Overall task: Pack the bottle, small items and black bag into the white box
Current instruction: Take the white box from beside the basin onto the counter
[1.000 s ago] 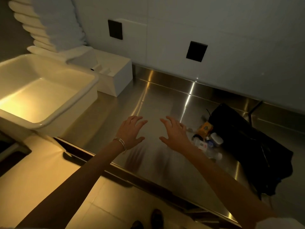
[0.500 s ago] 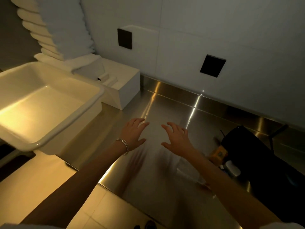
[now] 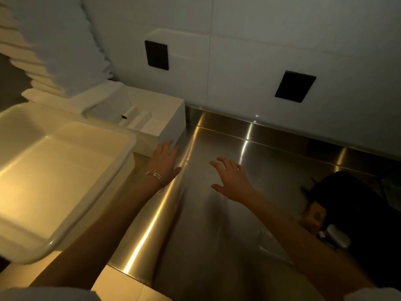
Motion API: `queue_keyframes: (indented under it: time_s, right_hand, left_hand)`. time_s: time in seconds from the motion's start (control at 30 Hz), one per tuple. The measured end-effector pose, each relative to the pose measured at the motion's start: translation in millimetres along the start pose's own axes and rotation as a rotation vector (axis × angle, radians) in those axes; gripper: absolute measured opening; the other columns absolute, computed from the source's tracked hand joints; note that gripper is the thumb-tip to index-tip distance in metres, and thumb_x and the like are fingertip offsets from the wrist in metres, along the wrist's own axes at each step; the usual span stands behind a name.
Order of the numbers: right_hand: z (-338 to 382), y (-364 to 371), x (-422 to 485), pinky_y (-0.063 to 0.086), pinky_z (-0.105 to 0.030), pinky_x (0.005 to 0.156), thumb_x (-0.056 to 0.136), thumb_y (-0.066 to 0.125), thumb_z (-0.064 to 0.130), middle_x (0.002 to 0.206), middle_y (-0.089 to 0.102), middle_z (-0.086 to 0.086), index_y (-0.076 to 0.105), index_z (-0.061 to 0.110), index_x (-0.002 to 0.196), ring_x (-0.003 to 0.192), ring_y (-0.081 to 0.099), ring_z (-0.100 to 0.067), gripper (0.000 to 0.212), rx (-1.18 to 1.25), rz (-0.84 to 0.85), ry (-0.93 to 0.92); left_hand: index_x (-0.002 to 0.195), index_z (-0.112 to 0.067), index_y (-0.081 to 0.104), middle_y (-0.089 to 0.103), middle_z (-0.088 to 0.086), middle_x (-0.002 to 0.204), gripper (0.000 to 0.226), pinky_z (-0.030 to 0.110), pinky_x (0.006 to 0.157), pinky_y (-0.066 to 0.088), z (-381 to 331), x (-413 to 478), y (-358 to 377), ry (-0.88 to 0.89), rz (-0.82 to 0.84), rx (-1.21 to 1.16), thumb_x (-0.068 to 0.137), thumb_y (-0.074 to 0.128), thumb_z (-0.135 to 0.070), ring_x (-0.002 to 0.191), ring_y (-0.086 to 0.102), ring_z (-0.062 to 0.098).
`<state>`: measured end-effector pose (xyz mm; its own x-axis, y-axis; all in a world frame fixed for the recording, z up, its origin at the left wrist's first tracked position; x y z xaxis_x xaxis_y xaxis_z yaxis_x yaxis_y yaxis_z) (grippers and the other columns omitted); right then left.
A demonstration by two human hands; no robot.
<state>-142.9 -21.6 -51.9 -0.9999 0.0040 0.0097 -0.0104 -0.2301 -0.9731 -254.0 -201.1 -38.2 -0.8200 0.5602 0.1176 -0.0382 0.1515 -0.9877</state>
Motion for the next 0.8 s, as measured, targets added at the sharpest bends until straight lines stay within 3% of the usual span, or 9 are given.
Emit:
queue_keyframes:
  time_s: [0.23, 0.4, 0.6, 0.8]
  right_hand:
    - [7.4, 3.6, 24.5, 0.018, -0.045, 0.111, 0.083, 0.061, 0.037, 0.15, 0.021, -0.003, 0.024, 0.026, 0.141, 0.137, 0.019, -0.023, 0.07, 0.013, -0.006, 0.111]
    - [8.6, 3.6, 28.6, 0.019, -0.046, 0.11, 0.083, 0.062, 0.038, 0.15, 0.023, -0.003, 0.024, 0.026, 0.141, 0.137, 0.02, -0.023, 0.07, 0.005, -0.02, 0.176]
    - [-0.3, 2.3, 25.5, 0.023, -0.046, 0.106, 0.082, 0.063, 0.036, 0.149, 0.025, -0.003, 0.026, 0.026, 0.14, 0.135, 0.023, -0.023, 0.069, 0.008, -0.051, 0.223]
    - [-23.1, -6.5, 10.0, 0.023, -0.045, 0.105, 0.083, 0.063, 0.034, 0.148, 0.027, -0.004, 0.027, 0.026, 0.14, 0.134, 0.025, -0.024, 0.069, 0.023, -0.053, 0.308]
  left_hand:
    - [0.14, -0.008, 0.022, 0.027, 0.022, 0.145, 0.074, 0.045, 0.11, 0.018, 42.1, 49.9, 0.4, -0.073, 0.003, 0.049, 0.082, 0.063, -0.025, 0.133, 0.023, 0.037]
    - [0.136, -0.012, 0.03, 0.046, 0.019, 0.126, 0.066, 0.044, 0.104, 0.028, 45.2, 67.1, 8.4, -0.035, 0.016, 0.049, 0.08, 0.062, -0.019, 0.116, 0.044, 0.034]
    - [0.135, -0.015, 0.035, 0.048, 0.02, 0.124, 0.065, 0.041, 0.097, 0.034, 33.0, 69.9, 15.7, 0.045, 0.009, -0.016, 0.076, 0.063, -0.019, 0.109, 0.048, 0.036]
    - [0.14, -0.015, 0.027, 0.04, 0.021, 0.135, 0.071, 0.04, 0.098, 0.033, -5.7, 55.9, 7.3, 0.162, 0.045, -0.093, 0.079, 0.062, -0.024, 0.117, 0.045, 0.036]
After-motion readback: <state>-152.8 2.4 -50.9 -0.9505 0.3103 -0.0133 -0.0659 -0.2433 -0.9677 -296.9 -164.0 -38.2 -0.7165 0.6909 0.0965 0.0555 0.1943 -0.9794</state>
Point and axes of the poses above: each hand's wrist, its own x-axis towards the middle knuckle, its own y-axis out of the palm, z = x × y, the point moved 3 cm from there along x, towards the middle knuckle
